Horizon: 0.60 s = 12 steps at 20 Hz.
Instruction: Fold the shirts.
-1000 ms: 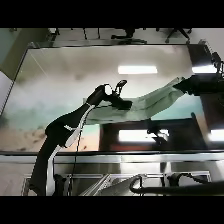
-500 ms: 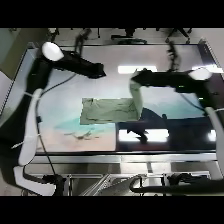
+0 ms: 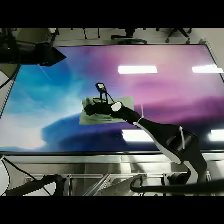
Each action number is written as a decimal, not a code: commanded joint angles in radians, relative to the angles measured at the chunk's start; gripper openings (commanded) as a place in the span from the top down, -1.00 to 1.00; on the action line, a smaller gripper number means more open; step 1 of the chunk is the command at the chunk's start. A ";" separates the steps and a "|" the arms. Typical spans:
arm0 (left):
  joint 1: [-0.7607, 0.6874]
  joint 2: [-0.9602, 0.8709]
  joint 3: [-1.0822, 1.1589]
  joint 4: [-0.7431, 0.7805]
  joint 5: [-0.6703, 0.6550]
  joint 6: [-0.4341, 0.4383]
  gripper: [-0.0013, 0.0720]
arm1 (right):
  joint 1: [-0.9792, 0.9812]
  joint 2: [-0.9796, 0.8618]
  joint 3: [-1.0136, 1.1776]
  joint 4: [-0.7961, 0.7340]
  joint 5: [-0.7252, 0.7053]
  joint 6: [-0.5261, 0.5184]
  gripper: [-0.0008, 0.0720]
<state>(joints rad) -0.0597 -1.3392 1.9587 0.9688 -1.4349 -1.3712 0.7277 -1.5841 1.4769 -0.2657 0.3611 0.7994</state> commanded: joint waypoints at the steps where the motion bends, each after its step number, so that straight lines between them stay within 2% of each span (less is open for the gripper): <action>1: 0.025 0.019 -0.001 -0.001 -0.046 0.013 0.93 | 0.011 -0.032 0.061 0.037 0.116 -0.018 -0.23; 4: 0.025 0.019 -0.001 0.000 -0.046 0.013 0.93 | -0.098 0.095 0.061 0.006 0.365 0.013 -0.22; 7: 0.025 0.019 -0.001 -0.001 -0.046 0.013 0.93 | -0.275 0.230 0.061 -0.141 0.565 0.187 -0.22; 11: 0.025 0.019 -0.001 -0.001 -0.048 0.013 0.93 | -0.517 0.333 0.055 -0.452 0.783 0.434 -0.24; 12: 0.025 0.019 -0.001 -0.001 -0.048 0.012 0.93 | -0.559 0.337 0.035 -0.543 0.804 0.492 -0.39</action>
<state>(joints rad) -0.0353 -1.3212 1.9575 0.9684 -1.4818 -1.3594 0.3080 -1.3003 1.5299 -0.5606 1.0016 1.1011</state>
